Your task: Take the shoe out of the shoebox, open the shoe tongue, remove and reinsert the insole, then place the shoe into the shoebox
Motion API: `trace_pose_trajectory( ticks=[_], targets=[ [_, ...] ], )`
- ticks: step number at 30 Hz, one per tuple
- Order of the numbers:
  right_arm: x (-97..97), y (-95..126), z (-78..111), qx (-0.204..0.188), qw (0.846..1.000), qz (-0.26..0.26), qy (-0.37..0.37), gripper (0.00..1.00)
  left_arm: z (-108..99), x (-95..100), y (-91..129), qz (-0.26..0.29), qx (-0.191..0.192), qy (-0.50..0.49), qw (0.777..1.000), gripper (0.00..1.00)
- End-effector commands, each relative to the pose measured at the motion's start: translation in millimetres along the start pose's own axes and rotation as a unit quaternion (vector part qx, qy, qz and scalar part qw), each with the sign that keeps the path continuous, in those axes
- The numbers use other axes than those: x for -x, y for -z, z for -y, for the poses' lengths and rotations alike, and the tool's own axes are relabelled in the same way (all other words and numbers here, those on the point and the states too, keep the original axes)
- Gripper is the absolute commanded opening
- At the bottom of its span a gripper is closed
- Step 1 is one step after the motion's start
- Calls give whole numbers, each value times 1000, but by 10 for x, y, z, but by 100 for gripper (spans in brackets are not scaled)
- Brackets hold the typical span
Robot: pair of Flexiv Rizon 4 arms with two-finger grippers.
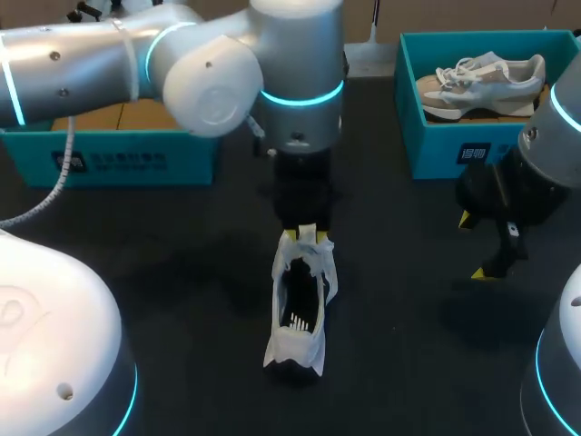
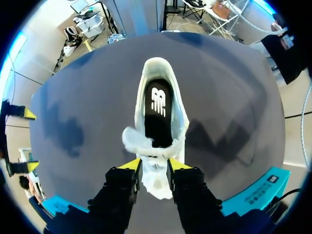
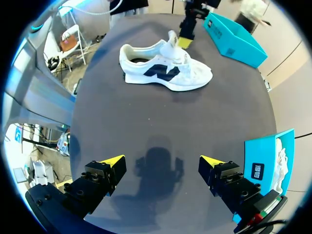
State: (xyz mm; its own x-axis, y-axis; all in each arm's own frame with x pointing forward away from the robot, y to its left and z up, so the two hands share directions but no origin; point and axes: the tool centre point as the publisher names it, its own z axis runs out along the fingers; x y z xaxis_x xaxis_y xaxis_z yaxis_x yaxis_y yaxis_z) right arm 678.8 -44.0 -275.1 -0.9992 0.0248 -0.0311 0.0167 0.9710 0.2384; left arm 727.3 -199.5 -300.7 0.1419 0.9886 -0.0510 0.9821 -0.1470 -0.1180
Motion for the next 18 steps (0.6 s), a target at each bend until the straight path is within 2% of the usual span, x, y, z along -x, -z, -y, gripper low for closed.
trace_pose_trajectory(
  ticks=[1,5,8,18],
  targets=[
    [-11,-13,2,0,1000,2,0,100,136,2,-147,-5,1,-5,1000,27],
    [-11,-13,2,0,1000,2,0,100,274,-76,-172,-4,-1,-11,1000,27],
    [-11,-13,2,0,1000,2,0,100,303,-116,-110,4,8,-8,1000,27],
    [-11,-13,2,0,1000,2,0,100,140,-62,29,29,19,31,999,29]
  ],
)
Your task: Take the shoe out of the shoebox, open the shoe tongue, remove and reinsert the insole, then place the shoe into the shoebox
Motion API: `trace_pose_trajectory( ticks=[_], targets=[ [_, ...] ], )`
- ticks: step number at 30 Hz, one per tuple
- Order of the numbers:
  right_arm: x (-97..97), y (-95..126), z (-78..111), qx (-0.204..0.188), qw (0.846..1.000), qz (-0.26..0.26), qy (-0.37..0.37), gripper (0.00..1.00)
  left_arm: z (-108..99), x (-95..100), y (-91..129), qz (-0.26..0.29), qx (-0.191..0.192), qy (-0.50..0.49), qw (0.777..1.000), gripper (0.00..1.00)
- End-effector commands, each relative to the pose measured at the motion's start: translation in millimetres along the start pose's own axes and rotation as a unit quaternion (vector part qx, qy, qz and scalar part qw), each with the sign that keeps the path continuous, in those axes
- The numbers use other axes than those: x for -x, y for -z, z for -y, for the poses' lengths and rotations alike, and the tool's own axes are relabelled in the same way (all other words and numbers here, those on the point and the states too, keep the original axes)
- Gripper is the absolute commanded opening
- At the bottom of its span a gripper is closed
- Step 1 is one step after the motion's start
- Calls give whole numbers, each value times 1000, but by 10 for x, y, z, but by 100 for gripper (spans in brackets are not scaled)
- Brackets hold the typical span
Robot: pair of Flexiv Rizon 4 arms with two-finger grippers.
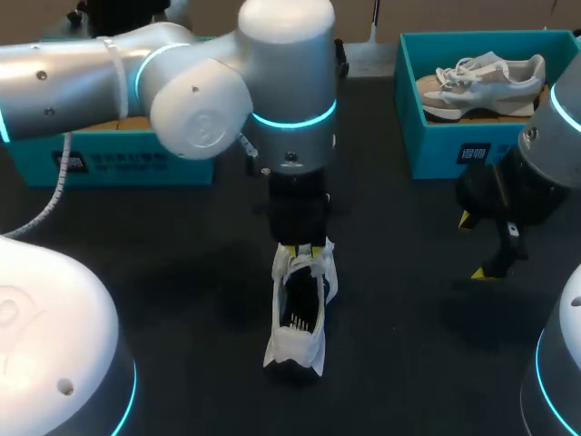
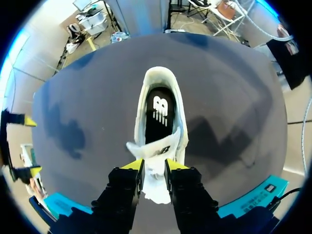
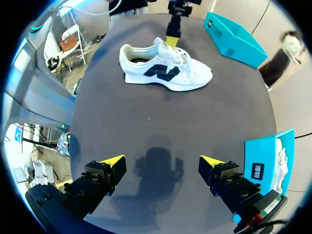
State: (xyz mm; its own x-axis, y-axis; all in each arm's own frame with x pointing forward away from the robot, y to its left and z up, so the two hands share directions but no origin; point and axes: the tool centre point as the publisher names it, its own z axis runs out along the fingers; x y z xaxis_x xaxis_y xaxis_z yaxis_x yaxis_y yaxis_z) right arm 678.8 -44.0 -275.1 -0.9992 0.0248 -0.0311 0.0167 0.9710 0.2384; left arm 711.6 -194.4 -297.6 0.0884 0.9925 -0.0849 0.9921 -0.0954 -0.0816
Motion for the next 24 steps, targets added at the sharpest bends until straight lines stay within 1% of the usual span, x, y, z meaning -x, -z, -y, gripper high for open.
trace_pose_trajectory(
  ticks=[1,2,4,6,13,18,20,24],
  targets=[
    [-11,-13,2,0,1000,2,0,100,-41,-28,16,11,1,9,1000,29],
    [-11,-13,2,0,1000,2,0,100,-57,-19,5,10,8,17,1000,29],
    [-11,-13,2,0,1000,2,0,100,-73,-12,-12,11,0,15,1000,31],
    [-11,-13,2,0,1000,2,0,100,-66,-6,-45,7,2,15,1000,30],
    [-11,-13,2,0,1000,2,0,100,68,-34,-168,-6,-6,-4,1000,32],
    [-11,-13,2,0,1000,2,0,100,157,-102,-229,-15,-14,-19,1000,34],
    [-11,-13,2,0,1000,2,0,100,180,-119,-250,-20,-9,-21,1000,35],
    [-11,-13,2,0,1000,2,0,100,190,-153,-142,-7,1,-23,1000,35]
  ],
)
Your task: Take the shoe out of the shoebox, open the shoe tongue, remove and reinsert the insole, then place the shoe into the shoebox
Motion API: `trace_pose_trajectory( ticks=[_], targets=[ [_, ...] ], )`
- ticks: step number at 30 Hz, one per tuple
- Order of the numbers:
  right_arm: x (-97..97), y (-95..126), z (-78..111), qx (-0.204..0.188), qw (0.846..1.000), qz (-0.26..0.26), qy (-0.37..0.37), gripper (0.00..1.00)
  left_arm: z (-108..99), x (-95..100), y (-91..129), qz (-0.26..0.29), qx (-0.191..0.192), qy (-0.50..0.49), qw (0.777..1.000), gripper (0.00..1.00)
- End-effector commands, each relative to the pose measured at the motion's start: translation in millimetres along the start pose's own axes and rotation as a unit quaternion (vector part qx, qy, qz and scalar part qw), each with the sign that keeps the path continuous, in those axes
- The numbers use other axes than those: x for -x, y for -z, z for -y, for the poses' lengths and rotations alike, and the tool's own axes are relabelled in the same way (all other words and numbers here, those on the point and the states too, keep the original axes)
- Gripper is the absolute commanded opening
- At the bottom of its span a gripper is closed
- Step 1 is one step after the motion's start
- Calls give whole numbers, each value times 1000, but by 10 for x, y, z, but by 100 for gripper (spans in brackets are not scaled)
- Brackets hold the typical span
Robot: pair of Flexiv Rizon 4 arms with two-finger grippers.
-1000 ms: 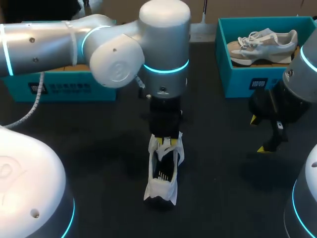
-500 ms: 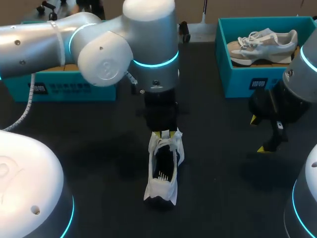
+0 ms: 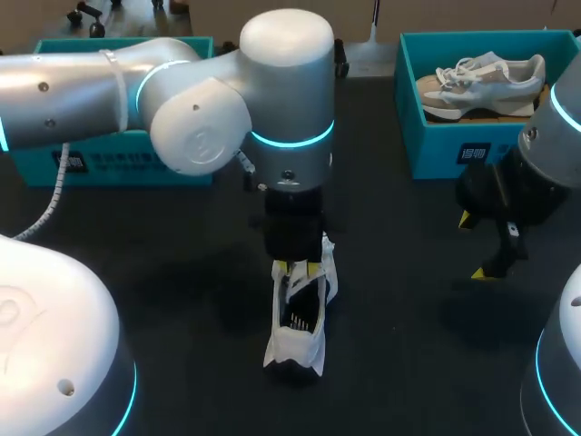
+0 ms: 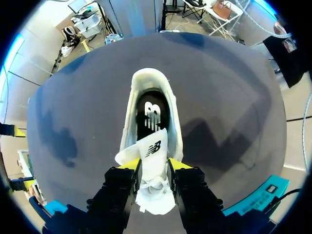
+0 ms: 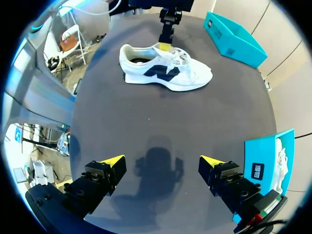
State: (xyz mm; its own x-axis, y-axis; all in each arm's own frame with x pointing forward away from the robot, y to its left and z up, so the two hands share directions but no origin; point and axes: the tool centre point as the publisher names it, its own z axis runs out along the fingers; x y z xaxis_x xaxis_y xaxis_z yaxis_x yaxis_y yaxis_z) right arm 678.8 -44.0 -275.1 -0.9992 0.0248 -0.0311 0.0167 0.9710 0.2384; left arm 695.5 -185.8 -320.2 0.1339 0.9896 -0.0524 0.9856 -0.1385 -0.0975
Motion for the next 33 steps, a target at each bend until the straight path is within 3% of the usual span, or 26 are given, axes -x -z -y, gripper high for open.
trace_pose_trajectory(
  ticks=[1,7,16,20,33],
  targets=[
    [-11,-13,2,0,1000,2,0,100,39,-69,130,16,14,-1,1000,35],
    [-11,-13,2,0,1000,2,0,100,-145,8,226,27,24,15,999,38],
    [-11,-13,2,0,1000,2,0,100,-352,228,3,-5,6,19,1000,39],
    [-11,-13,2,0,1000,2,0,100,-324,242,-53,-13,0,13,1000,39],
    [-11,-13,2,0,1000,2,0,100,8,-28,-97,-23,7,-16,1000,38]
  ],
)
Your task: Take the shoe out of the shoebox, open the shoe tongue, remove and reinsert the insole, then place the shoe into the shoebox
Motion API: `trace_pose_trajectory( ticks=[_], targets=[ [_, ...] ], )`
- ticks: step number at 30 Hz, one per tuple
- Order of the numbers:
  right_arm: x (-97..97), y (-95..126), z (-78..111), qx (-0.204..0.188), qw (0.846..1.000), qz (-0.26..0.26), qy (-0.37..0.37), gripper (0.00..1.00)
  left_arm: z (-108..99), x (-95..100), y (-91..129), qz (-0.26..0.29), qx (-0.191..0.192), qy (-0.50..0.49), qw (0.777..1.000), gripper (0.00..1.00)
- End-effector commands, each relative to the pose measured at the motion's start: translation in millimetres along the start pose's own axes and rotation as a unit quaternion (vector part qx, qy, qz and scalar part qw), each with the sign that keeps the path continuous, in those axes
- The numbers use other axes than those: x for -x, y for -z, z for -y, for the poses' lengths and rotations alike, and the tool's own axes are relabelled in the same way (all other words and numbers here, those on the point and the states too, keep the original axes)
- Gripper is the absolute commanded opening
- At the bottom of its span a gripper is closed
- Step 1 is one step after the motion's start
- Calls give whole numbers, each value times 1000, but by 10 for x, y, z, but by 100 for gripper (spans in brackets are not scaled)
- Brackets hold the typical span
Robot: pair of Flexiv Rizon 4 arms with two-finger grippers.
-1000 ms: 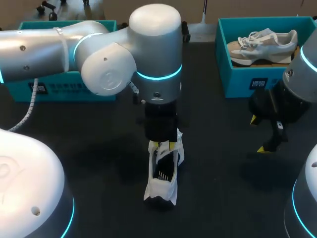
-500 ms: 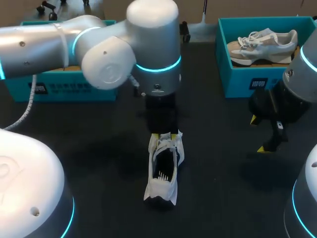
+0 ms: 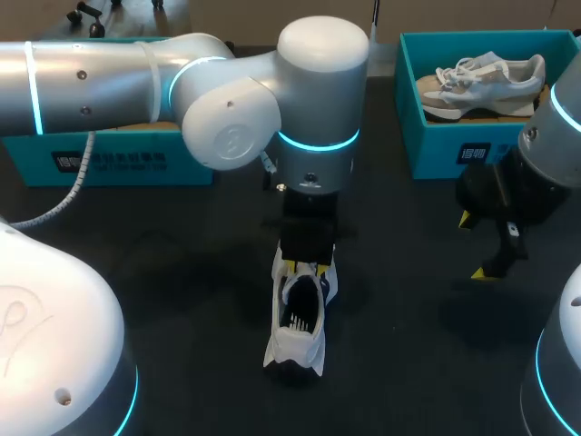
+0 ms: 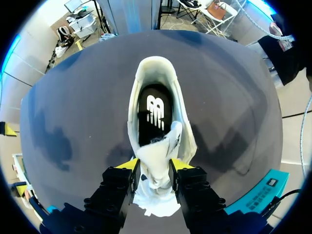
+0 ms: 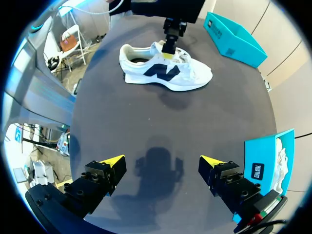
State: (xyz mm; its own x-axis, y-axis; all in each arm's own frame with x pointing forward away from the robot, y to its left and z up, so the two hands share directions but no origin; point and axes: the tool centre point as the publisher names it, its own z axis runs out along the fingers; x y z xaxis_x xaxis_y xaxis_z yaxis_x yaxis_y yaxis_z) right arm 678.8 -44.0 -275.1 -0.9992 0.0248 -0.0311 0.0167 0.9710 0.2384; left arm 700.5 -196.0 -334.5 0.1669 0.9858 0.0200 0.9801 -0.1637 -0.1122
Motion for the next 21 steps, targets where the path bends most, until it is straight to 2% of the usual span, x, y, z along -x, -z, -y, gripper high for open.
trace_pose_trajectory(
  ticks=[1,12,18,21],
  targets=[
    [-11,-13,2,0,1000,2,0,100,102,-112,51,17,17,-4,1000,38],
    [-11,-13,2,0,1000,2,0,100,-45,-39,289,54,29,16,998,37],
    [-11,-13,2,0,1000,2,0,100,-95,-8,172,41,22,17,999,36],
    [-11,-13,2,0,1000,2,0,100,-80,-24,102,35,16,16,999,30]
  ],
)
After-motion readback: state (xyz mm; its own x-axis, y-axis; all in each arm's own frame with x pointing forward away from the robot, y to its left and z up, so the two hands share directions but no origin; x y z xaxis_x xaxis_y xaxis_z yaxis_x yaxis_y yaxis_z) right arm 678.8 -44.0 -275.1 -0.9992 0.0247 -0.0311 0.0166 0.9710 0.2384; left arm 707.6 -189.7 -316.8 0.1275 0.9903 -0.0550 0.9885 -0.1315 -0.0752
